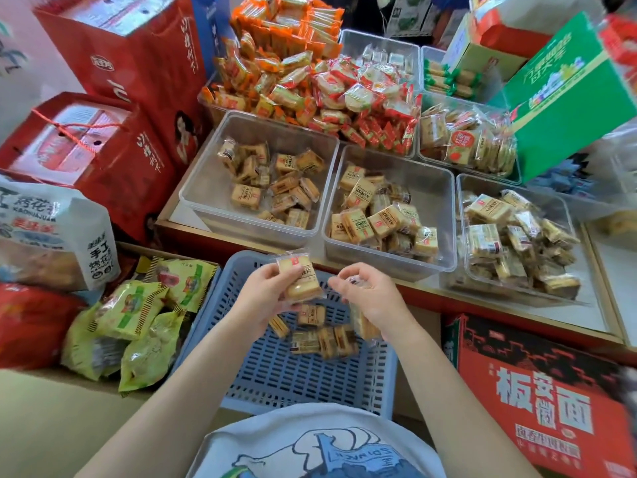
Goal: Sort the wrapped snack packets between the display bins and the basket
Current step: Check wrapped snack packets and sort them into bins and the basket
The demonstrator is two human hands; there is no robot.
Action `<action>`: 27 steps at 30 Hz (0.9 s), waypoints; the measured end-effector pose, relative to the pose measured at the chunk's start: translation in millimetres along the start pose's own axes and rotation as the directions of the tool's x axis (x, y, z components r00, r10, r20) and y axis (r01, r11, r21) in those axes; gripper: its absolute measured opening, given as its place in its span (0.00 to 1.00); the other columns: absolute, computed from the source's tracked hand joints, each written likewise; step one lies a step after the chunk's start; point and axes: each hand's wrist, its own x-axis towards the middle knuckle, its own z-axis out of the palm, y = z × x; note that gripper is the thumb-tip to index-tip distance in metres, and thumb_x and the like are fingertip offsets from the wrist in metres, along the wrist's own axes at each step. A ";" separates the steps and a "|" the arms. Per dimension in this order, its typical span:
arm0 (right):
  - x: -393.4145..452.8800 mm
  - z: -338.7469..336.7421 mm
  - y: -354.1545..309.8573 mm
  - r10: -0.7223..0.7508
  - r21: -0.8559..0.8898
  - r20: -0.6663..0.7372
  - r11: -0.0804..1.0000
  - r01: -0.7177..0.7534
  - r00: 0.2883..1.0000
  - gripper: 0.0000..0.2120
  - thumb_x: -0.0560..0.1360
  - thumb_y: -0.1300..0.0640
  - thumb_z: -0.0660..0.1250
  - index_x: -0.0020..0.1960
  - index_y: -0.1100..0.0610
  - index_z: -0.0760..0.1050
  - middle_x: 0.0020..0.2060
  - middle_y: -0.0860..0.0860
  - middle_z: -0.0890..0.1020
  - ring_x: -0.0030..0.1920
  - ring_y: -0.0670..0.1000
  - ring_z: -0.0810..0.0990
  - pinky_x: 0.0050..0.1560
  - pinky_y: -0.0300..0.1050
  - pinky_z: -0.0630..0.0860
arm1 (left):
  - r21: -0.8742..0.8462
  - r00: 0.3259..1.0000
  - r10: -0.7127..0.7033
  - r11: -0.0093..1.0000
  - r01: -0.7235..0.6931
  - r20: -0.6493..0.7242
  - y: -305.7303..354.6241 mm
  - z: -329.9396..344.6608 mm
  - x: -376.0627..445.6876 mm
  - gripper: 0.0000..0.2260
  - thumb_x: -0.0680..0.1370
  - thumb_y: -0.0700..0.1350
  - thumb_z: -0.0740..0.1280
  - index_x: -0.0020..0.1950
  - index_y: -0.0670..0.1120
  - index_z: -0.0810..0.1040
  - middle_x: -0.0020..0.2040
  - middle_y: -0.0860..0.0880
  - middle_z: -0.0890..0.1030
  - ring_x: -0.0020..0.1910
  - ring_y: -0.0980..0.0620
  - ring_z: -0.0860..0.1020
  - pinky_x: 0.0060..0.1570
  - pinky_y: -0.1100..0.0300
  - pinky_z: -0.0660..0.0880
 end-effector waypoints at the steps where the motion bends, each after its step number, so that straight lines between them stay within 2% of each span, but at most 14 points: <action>1: -3.0 2.4 0.5 -0.005 -0.036 0.047 0.999 0.007 0.999 0.11 0.75 0.48 0.75 0.50 0.54 0.80 0.44 0.50 0.82 0.44 0.47 0.80 0.41 0.32 0.75 | -0.031 1.000 -0.019 0.999 0.019 0.015 0.4 -0.5 0.9 0.11 0.81 0.45 0.69 0.61 0.41 0.79 0.48 0.44 0.88 0.43 0.49 0.87 0.36 0.60 0.81; 5: -7.0 12.6 3.0 -0.053 -0.086 0.033 0.995 0.056 0.998 0.09 0.76 0.52 0.75 0.47 0.57 0.78 0.37 0.42 0.79 0.38 0.43 0.75 0.38 0.32 0.71 | -0.051 0.991 -0.039 0.998 0.046 0.125 3.6 1.4 -0.6 0.24 0.75 0.47 0.73 0.66 0.37 0.77 0.53 0.40 0.86 0.48 0.47 0.86 0.39 0.62 0.81; 7: -6.1 14.6 2.9 -0.102 -0.131 -0.002 0.986 0.101 0.995 0.08 0.77 0.53 0.73 0.43 0.54 0.78 0.41 0.43 0.80 0.44 0.42 0.76 0.44 0.36 0.70 | -0.050 0.993 -0.046 0.997 0.051 0.112 3.1 2.9 -0.7 0.30 0.74 0.48 0.74 0.72 0.36 0.72 0.55 0.39 0.85 0.50 0.44 0.86 0.41 0.60 0.82; 9: -5.9 13.6 2.0 -0.126 -0.166 -0.016 0.979 0.122 0.992 0.08 0.78 0.54 0.72 0.41 0.52 0.78 0.45 0.48 0.80 0.47 0.42 0.76 0.46 0.36 0.69 | 0.048 0.998 -0.031 0.998 0.028 0.052 -0.1 2.1 -0.2 0.34 0.77 0.52 0.73 0.79 0.43 0.63 0.58 0.43 0.82 0.54 0.45 0.85 0.45 0.57 0.83; 10: -6.1 12.0 0.8 -0.117 -0.146 -0.016 0.983 0.113 0.993 0.07 0.79 0.54 0.71 0.42 0.53 0.79 0.44 0.48 0.81 0.45 0.42 0.76 0.45 0.34 0.70 | 0.138 0.999 0.018 0.990 -0.024 0.042 -0.1 -0.2 0.3 0.33 0.78 0.56 0.71 0.79 0.51 0.63 0.61 0.47 0.80 0.58 0.47 0.83 0.50 0.54 0.83; 11: -6.3 9.9 -0.6 -0.098 -0.099 -0.011 0.990 0.096 0.995 0.07 0.80 0.54 0.70 0.43 0.55 0.80 0.42 0.48 0.81 0.43 0.42 0.77 0.44 0.33 0.71 | 0.215 0.994 0.079 0.972 -0.093 0.072 0.4 -3.8 0.4 0.29 0.77 0.60 0.70 0.76 0.56 0.68 0.62 0.52 0.80 0.62 0.50 0.80 0.57 0.52 0.81; 13: -6.4 4.8 -3.0 -0.054 0.030 0.007 0.998 0.054 0.999 0.08 0.81 0.56 0.69 0.45 0.59 0.81 0.39 0.49 0.81 0.41 0.44 0.78 0.43 0.33 0.73 | 0.276 0.965 0.156 0.938 -0.212 0.209 2.7 -8.4 -3.7 0.22 0.73 0.60 0.71 0.66 0.59 0.79 0.58 0.56 0.84 0.62 0.54 0.80 0.64 0.52 0.76; 15: -5.5 1.3 -4.9 -0.026 0.132 0.029 0.991 0.022 0.999 0.08 0.81 0.57 0.68 0.46 0.60 0.80 0.40 0.51 0.81 0.43 0.47 0.79 0.44 0.34 0.75 | 0.243 0.939 0.219 0.927 -0.285 0.266 4.4 -8.0 -6.6 0.19 0.70 0.53 0.76 0.60 0.52 0.83 0.54 0.52 0.87 0.57 0.52 0.83 0.61 0.53 0.78; 17: -5.1 0.6 -7.5 -0.010 0.158 0.038 0.987 0.004 0.999 0.08 0.81 0.57 0.68 0.47 0.61 0.79 0.40 0.53 0.81 0.44 0.48 0.79 0.47 0.37 0.76 | 0.218 0.928 0.294 0.914 -0.344 0.230 6.8 -4.7 -8.1 0.18 0.67 0.49 0.78 0.56 0.50 0.85 0.50 0.49 0.88 0.52 0.50 0.85 0.56 0.55 0.80; 20: -5.7 0.7 -11.9 -0.028 0.110 -0.001 0.994 0.028 1.000 0.07 0.81 0.56 0.69 0.50 0.61 0.77 0.43 0.52 0.80 0.44 0.45 0.79 0.47 0.36 0.75 | 0.206 0.921 0.345 0.902 -0.379 0.180 9.6 -1.3 -6.3 0.15 0.67 0.47 0.79 0.53 0.49 0.86 0.47 0.45 0.88 0.47 0.47 0.86 0.50 0.56 0.81; 22: -6.3 -0.5 -13.9 -0.059 0.090 -0.025 0.994 0.061 0.998 0.06 0.80 0.57 0.70 0.54 0.57 0.77 0.46 0.53 0.80 0.42 0.41 0.80 0.44 0.31 0.76 | 0.221 0.923 0.347 0.899 -0.378 0.166 9.6 -1.8 -3.6 0.14 0.67 0.48 0.80 0.52 0.51 0.88 0.47 0.43 0.87 0.48 0.43 0.86 0.52 0.52 0.81; 23: -6.1 -1.5 -13.9 -0.072 0.082 -0.019 0.994 0.073 0.997 0.06 0.79 0.57 0.71 0.55 0.56 0.77 0.48 0.55 0.81 0.43 0.41 0.81 0.46 0.33 0.78 | 0.227 0.925 0.344 0.899 -0.374 0.163 9.4 -1.5 -3.2 0.14 0.67 0.49 0.80 0.51 0.51 0.88 0.47 0.44 0.87 0.49 0.43 0.86 0.52 0.52 0.81; 25: -6.3 -3.4 -13.1 -0.080 0.040 0.001 0.996 0.080 0.997 0.04 0.79 0.55 0.71 0.52 0.53 0.78 0.51 0.58 0.82 0.51 0.50 0.82 0.57 0.46 0.80 | 0.219 0.926 0.342 0.903 -0.371 0.160 8.3 0.0 -4.7 0.14 0.67 0.49 0.79 0.51 0.48 0.87 0.46 0.45 0.88 0.47 0.47 0.86 0.50 0.55 0.82; 27: -7.3 -4.6 -12.9 -0.074 -0.014 0.008 0.997 0.074 0.997 0.04 0.78 0.54 0.72 0.49 0.53 0.79 0.51 0.60 0.82 0.54 0.59 0.81 0.60 0.57 0.79 | 0.214 0.926 0.347 0.903 -0.373 0.148 8.5 1.5 -6.7 0.13 0.68 0.48 0.78 0.50 0.46 0.87 0.45 0.45 0.87 0.45 0.51 0.85 0.47 0.59 0.81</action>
